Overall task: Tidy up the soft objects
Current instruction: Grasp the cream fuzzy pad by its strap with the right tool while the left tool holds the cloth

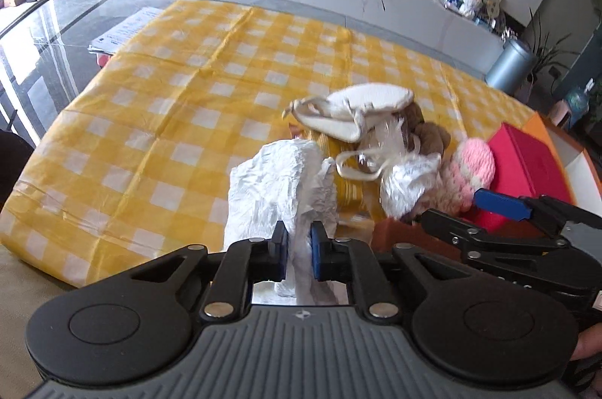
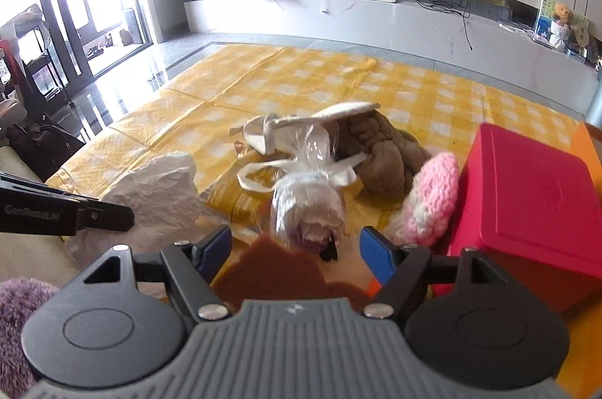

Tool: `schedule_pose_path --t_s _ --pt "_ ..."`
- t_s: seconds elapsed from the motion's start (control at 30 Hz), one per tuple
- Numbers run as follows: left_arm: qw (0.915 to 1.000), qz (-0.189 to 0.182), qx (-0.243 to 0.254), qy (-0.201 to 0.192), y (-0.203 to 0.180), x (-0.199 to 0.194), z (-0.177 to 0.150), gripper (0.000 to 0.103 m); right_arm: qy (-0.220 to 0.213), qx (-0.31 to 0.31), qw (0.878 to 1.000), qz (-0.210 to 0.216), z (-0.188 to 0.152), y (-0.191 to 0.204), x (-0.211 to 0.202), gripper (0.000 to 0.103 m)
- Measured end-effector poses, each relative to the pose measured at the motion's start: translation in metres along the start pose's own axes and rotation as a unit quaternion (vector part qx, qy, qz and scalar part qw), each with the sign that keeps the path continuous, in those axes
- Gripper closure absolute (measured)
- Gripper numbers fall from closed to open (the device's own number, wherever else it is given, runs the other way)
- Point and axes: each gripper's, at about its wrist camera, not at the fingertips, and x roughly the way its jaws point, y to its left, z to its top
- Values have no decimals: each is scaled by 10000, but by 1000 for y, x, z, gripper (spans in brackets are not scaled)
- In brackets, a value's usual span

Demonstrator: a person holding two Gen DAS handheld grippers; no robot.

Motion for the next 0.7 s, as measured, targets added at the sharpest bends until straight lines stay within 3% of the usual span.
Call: schedule_pose_path --t_s 0.17,0.33,0.43,0.5,0.53,0.57,0.7 --pt "9997 93 -130 -156 7 22 22 90 -185 -301 9994 10 33 9 26 29" --pt "9987 499 -35 112 14 54 23 87 -145 -429 9990 49 58 11 59 29" --pt "9979 592 -68 269 21 66 21 77 -37 -422 9991 -20 69 11 79 22" --pt "9977 592 27 337 21 73 19 58 36 -376 9993 -55 75 8 92 15" --pt "9973 626 114 368 20 75 18 39 77 -388 9992 -83 77 6 99 15" --pt "9967 675 198 399 19 78 16 34 131 -404 9990 -117 80 5 105 15" --pt "9953 764 283 526 17 89 16 34 309 -461 9983 -192 86 6 123 14"
